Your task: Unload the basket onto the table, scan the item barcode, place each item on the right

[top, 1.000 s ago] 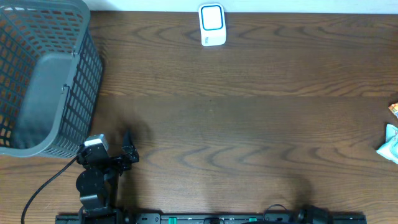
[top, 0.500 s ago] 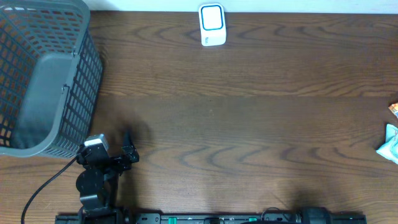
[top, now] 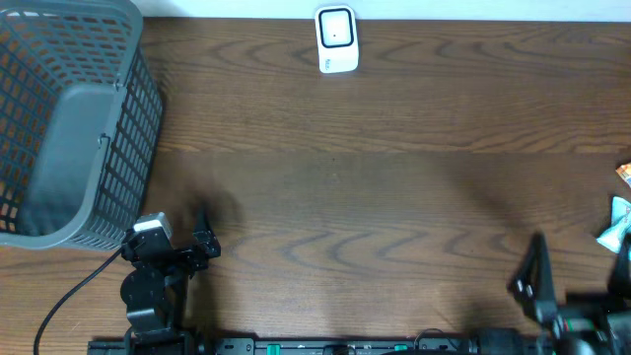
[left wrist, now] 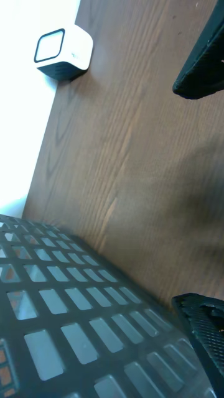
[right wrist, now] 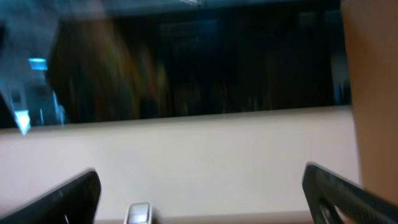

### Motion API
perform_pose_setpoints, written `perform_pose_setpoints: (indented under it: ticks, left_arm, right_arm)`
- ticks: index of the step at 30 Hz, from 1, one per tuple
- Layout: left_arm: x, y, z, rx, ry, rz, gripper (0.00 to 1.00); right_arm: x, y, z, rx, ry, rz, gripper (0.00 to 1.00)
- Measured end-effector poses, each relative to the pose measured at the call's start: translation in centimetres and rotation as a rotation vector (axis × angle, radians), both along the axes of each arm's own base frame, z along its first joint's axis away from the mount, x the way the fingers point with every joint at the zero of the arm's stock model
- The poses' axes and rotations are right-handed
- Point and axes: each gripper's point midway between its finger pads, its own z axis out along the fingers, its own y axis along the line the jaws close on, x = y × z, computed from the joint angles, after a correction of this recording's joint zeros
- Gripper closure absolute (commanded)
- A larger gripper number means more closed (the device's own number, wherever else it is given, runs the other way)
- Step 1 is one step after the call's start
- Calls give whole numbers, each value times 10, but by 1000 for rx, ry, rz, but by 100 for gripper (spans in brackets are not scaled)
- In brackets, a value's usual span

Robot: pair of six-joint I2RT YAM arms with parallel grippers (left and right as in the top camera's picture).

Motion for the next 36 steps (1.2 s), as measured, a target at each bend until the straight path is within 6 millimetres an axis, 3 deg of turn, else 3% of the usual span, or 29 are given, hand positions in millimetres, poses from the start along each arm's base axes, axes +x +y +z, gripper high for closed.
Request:
perform_pose_setpoints:
  ticks: [6, 13, 19, 24, 33, 36]
  left_arm:
    - [0, 0, 0, 0, 0, 0, 0]
    - [0, 0, 0, 0, 0, 0, 0]
    - [0, 0, 0, 0, 0, 0, 0]
    - [0, 0, 0, 0, 0, 0, 0]
    - [0, 0, 0, 0, 0, 0, 0]
    - [0, 0, 0, 0, 0, 0, 0]
  right_arm:
    - [45, 0, -41, 7, -74, 2, 1]
    - [78, 1, -107, 38, 18, 15, 1]
    - [92, 1, -145, 48, 96, 17, 1]
    - [104, 1, -191, 51, 222, 15, 1]
    - [107, 1, -256, 51, 483, 7, 1]
    - [107, 1, -256, 51, 482, 7, 1]
